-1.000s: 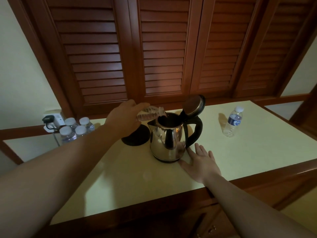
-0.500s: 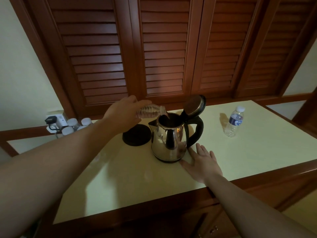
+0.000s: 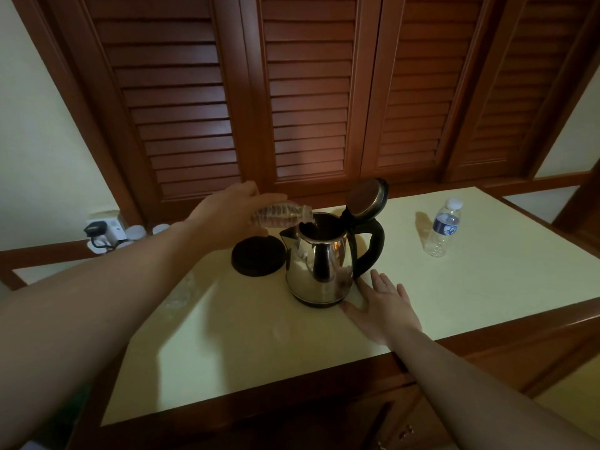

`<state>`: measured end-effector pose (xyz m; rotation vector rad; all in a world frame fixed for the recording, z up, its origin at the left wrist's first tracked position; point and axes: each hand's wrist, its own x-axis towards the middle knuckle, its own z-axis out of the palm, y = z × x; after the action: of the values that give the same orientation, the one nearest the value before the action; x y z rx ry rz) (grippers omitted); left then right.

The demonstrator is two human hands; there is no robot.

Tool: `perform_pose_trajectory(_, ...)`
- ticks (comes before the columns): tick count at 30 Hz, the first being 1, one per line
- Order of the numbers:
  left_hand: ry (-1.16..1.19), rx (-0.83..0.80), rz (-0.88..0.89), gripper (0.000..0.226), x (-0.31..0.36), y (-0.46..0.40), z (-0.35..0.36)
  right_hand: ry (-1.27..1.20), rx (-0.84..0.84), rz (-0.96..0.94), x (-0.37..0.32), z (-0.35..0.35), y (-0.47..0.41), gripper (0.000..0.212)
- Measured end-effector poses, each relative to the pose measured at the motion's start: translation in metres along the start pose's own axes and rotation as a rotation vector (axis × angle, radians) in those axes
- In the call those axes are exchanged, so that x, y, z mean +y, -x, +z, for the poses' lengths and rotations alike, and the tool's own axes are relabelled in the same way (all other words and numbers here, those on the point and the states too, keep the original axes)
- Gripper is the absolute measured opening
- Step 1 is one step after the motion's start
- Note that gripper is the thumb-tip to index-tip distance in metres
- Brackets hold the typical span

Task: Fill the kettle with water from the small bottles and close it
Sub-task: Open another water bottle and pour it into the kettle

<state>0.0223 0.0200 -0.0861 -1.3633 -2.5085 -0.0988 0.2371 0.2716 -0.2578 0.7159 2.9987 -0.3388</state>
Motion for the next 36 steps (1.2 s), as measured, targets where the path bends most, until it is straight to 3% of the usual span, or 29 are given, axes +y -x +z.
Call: perform_pose_trajectory(36,-0.030,-0.060,0.046,0.078,-0.006,-0.013,-0.008,-0.020,-0.011,0.015,-0.001,-0.001,0.001,0.093)
